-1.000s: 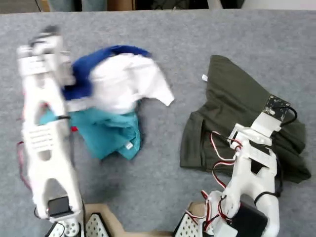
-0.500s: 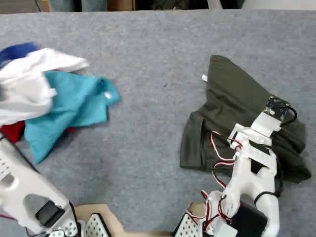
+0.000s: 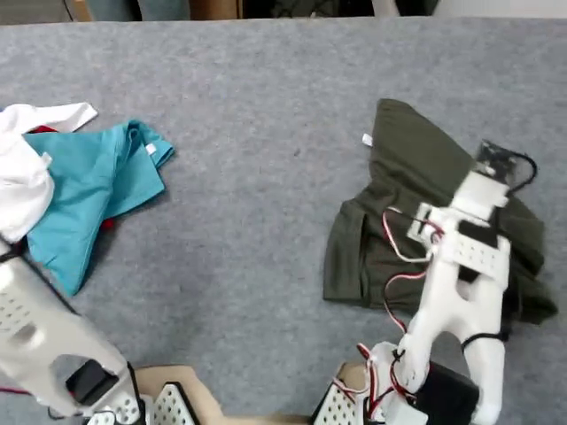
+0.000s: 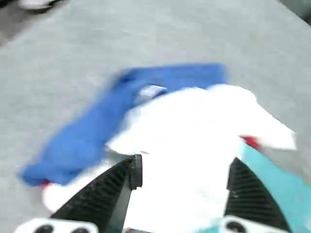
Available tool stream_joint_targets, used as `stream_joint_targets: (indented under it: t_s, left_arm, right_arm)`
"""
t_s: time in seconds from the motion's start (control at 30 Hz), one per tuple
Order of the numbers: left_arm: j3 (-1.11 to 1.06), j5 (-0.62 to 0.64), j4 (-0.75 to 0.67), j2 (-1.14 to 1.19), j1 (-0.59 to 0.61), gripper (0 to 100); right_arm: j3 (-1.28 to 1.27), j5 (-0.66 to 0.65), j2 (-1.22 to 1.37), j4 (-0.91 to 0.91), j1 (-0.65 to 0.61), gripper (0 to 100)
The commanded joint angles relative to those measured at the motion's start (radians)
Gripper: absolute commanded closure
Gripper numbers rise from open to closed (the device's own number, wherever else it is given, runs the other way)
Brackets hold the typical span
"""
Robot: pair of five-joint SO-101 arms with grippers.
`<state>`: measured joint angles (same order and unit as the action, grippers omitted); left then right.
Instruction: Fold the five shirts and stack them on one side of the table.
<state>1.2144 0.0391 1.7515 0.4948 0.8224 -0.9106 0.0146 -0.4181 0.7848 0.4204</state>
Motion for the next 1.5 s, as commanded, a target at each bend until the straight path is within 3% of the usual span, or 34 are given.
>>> stream_joint_targets:
  t_s: [0.0, 0.17, 0.27, 0.47, 0.67, 0.83, 0.97, 1.1, 1.17, 1.33, 1.47]
  left_arm:
    - [-0.137, 0.002, 0.012, -0.138, -0.176, 69]
    - [-0.522, 0.003, 0.005, -0.262, -0.423, 69]
    - [-0.788, 0.008, -0.083, -0.241, -0.516, 69]
    - [-1.112, 0.066, -0.396, -0.112, -0.475, 72]
    - [-0.984, -0.048, -0.433, -0.063, -0.332, 98]
    - [-0.826, -0.091, -0.408, -0.072, -0.136, 97]
    - [-0.588, -0.106, -0.241, -0.072, 0.002, 97]
    - [-0.331, -0.219, -0.054, -0.064, 0.096, 96]
    - [-0.245, -0.258, 0.012, -0.058, 0.14, 91]
    - [-0.265, -0.264, -0.008, -0.051, 0.286, 71]
    - [-0.358, -0.262, -0.236, 0.084, 0.378, 72]
  right_arm:
    - [0.085, 0.008, -0.007, 0.106, -0.081, 84.5]
    - [0.084, 0.002, -0.007, 0.157, -0.16, 71.3]
    - [0.082, 0.002, -0.001, 0.158, -0.175, 67.8]
    - [0.082, 0.002, -0.005, 0.157, -0.175, 67.8]
    - [0.082, 0.0, -0.007, 0.158, -0.17, 67.8]
    - [0.091, -0.054, -0.007, 0.176, -0.135, 67.8]
    - [0.191, -0.121, -0.007, 0.288, -0.021, 67.7]
    - [0.397, -0.163, -0.005, 0.408, 0.123, 67.5]
    - [0.501, -0.184, -0.001, 0.443, 0.186, 67.5]
    - [0.602, -0.262, 0.002, 0.37, 0.318, 68.1]
    - [0.535, -0.296, 0.081, 0.163, 0.414, 78.1]
